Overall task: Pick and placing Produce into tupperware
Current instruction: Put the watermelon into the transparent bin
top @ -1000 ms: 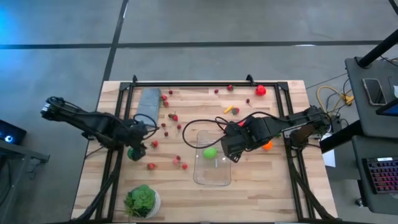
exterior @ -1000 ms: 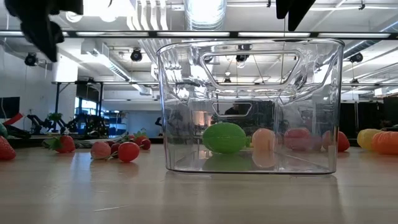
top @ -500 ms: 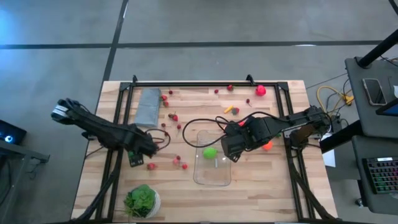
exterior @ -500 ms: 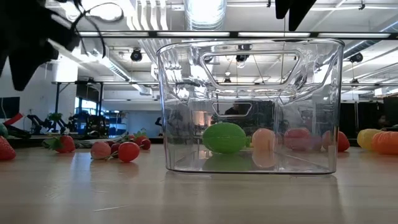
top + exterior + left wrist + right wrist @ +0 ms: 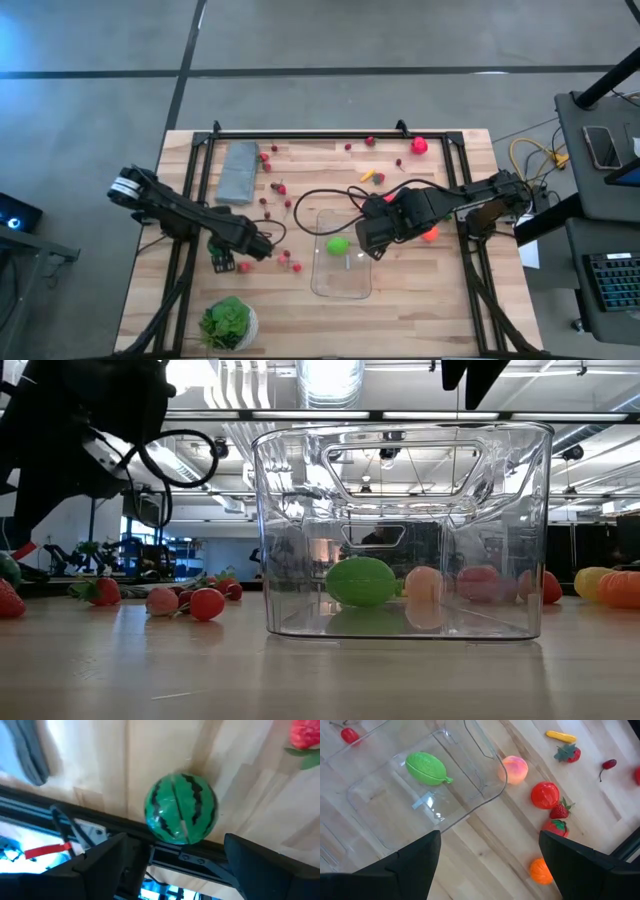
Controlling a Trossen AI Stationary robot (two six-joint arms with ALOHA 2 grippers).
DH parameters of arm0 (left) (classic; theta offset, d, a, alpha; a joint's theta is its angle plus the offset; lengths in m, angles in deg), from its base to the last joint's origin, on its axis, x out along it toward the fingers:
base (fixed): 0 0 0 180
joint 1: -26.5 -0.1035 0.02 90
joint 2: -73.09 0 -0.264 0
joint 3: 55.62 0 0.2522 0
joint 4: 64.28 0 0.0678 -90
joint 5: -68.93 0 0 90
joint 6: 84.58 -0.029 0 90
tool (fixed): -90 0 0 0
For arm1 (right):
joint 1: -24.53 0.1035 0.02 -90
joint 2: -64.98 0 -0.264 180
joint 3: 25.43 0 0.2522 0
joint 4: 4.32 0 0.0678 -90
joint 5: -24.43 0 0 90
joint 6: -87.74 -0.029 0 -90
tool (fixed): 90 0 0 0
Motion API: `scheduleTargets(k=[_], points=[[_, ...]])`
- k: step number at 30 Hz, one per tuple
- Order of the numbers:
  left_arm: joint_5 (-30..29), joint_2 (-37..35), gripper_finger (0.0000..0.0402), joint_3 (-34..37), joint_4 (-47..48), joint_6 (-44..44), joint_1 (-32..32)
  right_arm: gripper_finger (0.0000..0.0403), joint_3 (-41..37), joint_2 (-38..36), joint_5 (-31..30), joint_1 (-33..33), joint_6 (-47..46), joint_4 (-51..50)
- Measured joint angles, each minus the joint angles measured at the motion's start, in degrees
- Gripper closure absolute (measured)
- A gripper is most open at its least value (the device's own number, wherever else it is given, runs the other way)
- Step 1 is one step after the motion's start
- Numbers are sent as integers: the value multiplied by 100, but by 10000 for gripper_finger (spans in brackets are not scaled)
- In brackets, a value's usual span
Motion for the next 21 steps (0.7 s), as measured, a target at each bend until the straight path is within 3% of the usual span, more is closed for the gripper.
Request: scheduleTargets(k=[21], points=[[339, 42, 84, 915, -1082, -65, -25, 74, -2, 0, -1, 0, -6, 0]])
